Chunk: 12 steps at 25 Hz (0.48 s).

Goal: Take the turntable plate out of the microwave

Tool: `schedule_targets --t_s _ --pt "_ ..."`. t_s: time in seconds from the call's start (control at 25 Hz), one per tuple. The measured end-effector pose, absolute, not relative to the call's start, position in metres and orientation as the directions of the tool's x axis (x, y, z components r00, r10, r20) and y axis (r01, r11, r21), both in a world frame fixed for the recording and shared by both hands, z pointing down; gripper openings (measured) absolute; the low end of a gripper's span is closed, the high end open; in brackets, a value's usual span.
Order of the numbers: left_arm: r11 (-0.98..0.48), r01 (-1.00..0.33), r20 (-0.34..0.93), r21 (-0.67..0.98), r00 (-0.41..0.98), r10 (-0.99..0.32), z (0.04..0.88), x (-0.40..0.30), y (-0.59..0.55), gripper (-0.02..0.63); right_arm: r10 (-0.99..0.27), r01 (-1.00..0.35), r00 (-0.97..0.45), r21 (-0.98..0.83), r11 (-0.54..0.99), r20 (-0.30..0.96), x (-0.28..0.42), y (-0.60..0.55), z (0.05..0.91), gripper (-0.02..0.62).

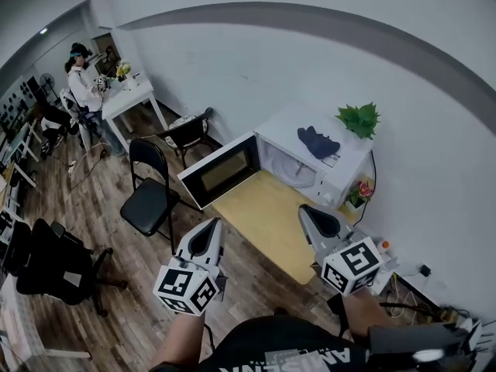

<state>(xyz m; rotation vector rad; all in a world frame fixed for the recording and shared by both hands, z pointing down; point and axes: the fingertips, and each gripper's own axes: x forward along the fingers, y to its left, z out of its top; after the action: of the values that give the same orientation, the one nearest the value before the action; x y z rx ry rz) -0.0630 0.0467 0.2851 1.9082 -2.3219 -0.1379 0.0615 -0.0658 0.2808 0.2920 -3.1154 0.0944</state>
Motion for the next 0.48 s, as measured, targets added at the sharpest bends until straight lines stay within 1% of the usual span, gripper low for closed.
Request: schedule_targets --t_s 0.12,0.28,0.48 --pt "0.202 -0.966 0.057 0.165 -0.195 -0.979 0.289 -0.067 0.027 -0.002 -0.181 -0.181 -0.983 -0.06 0.982 0.006 0.058 -0.084 0.28 0.005" --pt "0.189 -0.959 0.062 0.211 -0.18 -0.982 0.285 -0.072 0.012 -0.002 -0.181 -0.183 -0.983 -0.068 0.981 0.025 0.05 -0.094 0.283 0.005" --pt "0.173 -0.969 0.067 0.174 -0.164 -0.984 0.288 -0.094 -0.012 -0.002 -0.186 -0.187 -0.982 -0.051 0.981 0.034 0.034 -0.106 0.288 0.005"
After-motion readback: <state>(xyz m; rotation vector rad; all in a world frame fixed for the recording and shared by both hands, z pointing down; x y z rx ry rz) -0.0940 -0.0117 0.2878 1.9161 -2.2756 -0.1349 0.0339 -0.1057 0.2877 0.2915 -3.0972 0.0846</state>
